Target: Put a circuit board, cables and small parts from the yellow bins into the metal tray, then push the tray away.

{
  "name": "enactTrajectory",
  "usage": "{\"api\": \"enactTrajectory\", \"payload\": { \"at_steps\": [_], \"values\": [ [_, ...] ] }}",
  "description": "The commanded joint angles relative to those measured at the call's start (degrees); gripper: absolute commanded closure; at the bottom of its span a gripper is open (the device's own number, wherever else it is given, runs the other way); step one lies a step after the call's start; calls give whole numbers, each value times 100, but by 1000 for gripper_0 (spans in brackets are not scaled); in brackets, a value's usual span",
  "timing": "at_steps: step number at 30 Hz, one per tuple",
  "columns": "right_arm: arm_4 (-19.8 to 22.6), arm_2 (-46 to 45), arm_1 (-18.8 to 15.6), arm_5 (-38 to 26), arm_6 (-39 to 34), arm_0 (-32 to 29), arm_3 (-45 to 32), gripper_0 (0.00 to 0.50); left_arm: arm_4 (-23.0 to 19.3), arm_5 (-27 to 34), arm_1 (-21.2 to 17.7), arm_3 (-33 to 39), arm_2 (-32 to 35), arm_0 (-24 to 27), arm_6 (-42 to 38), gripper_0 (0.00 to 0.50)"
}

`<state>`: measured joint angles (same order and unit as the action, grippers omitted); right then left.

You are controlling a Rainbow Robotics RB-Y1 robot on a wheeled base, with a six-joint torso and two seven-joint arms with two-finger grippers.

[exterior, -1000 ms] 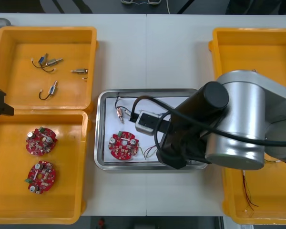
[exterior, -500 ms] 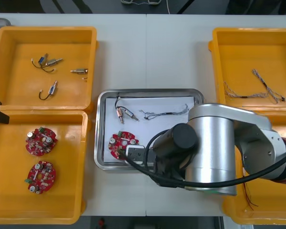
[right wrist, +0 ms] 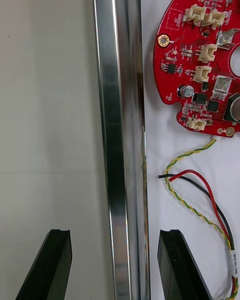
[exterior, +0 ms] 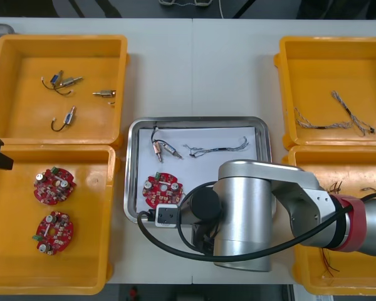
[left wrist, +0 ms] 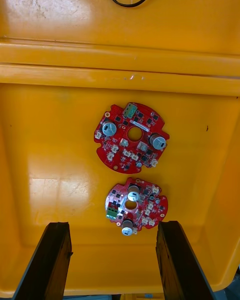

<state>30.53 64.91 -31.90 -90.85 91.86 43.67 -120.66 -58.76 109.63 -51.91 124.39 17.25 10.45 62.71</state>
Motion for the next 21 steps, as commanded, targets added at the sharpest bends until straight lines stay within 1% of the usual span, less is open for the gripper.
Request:
{"api": "enactTrajectory", "payload": {
  "at_steps": [1,4,10,15,19,20,21],
  "values": [
    [-346,303,228,50,25,115,87,0,-56,37,-259,182,173,-105,523,0],
    [-486,364,281,50,16,71,210,0,-56,37,-259,182,164,-105,541,0],
    [-495,399,307,182,-2,27,403,0,-56,37,-259,182,164,-105,541,0],
    [-715,558,307,357,-37,18,535,0,-56,37,-259,182,164,-105,541,0],
    [-733,575,316,366,-63,18,535,0,-56,37,-259,182,164,-105,541,0],
    [-733,575,325,366,-72,18,535,21,-56,37,-259,182,164,-105,541,0],
    [-741,575,325,366,-72,18,544,74,-56,37,-259,182,164,-105,541,0]
  ]
}}
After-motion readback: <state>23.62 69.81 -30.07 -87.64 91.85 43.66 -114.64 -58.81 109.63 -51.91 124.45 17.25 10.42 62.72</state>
